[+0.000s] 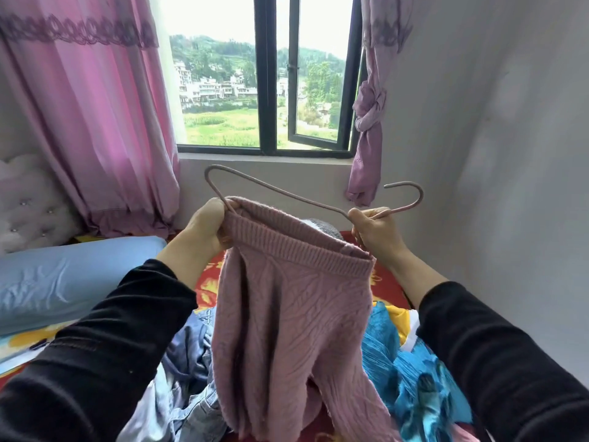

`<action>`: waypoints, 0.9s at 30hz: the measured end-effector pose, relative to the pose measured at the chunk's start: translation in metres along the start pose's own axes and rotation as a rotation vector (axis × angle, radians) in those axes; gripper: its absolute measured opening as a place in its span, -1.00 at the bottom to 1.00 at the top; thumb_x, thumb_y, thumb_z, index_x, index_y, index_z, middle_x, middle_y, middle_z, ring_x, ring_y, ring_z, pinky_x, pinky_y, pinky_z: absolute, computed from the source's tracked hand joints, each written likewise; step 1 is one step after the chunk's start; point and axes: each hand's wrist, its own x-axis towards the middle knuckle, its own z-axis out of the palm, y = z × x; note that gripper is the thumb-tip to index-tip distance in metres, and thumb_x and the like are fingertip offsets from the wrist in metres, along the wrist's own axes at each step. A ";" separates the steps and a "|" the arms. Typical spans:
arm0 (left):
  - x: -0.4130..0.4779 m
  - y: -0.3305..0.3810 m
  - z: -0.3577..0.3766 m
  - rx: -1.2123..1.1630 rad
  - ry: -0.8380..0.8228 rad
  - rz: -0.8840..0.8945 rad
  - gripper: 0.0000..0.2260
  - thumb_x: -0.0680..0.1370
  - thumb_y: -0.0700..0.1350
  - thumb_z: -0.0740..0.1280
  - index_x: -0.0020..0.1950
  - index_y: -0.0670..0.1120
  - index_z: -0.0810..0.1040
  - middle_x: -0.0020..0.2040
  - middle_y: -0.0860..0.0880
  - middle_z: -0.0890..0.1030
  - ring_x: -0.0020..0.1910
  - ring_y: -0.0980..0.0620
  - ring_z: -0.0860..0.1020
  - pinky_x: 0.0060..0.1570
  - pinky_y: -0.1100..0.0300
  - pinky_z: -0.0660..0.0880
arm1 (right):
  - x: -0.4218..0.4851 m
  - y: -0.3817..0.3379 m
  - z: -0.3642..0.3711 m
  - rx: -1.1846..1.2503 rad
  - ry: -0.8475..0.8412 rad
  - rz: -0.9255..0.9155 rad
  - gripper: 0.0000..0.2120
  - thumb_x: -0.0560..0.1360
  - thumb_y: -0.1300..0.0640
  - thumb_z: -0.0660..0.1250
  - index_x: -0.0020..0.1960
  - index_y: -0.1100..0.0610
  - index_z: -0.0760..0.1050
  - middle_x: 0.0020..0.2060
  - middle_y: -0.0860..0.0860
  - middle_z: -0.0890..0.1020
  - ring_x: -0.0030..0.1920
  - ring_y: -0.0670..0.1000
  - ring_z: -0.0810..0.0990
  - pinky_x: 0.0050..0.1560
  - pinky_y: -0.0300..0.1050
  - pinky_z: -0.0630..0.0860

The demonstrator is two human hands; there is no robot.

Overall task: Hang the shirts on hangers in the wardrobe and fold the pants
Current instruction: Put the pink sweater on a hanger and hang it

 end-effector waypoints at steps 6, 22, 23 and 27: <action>-0.001 0.008 0.007 -0.080 -0.004 -0.012 -0.77 0.54 -0.16 0.12 -0.23 -0.02 0.52 -0.23 -0.05 0.55 -0.06 -0.09 0.54 0.20 -0.07 0.45 | 0.007 0.003 -0.009 -0.169 -0.034 0.105 -0.61 0.41 0.05 0.27 -0.56 0.16 0.43 -0.58 0.11 0.44 -0.50 0.02 0.38 -0.34 -0.10 0.36; -0.003 -0.018 0.000 -0.110 -0.210 -0.138 -0.51 0.40 0.32 0.27 -0.23 -0.14 0.50 -0.31 -0.11 0.57 -0.20 -0.11 0.55 0.05 -0.06 0.51 | -0.036 0.065 0.008 0.007 -0.093 0.479 -0.59 0.61 0.07 0.20 -0.40 0.13 0.42 -0.47 0.01 0.47 -0.52 -0.09 0.41 -0.45 -0.24 0.34; -0.003 -0.020 -0.002 -0.076 -0.263 -0.139 -0.43 0.34 0.39 0.31 -0.22 -0.16 0.52 -0.31 -0.11 0.57 -0.21 -0.11 0.56 0.05 -0.08 0.53 | -0.040 0.068 0.010 0.032 -0.110 0.503 -0.60 0.61 0.07 0.19 -0.39 0.12 0.41 -0.47 0.01 0.48 -0.54 -0.11 0.41 -0.43 -0.23 0.34; 0.000 -0.026 -0.008 0.017 -0.384 -0.200 -0.32 0.23 0.48 0.36 -0.20 -0.17 0.51 -0.23 -0.12 0.54 -0.17 -0.12 0.55 0.20 -0.19 0.46 | -0.047 0.073 0.012 0.081 -0.105 0.568 -0.57 0.62 0.06 0.17 -0.41 0.11 0.41 -0.57 -0.06 0.50 -0.54 -0.07 0.41 -0.38 -0.21 0.33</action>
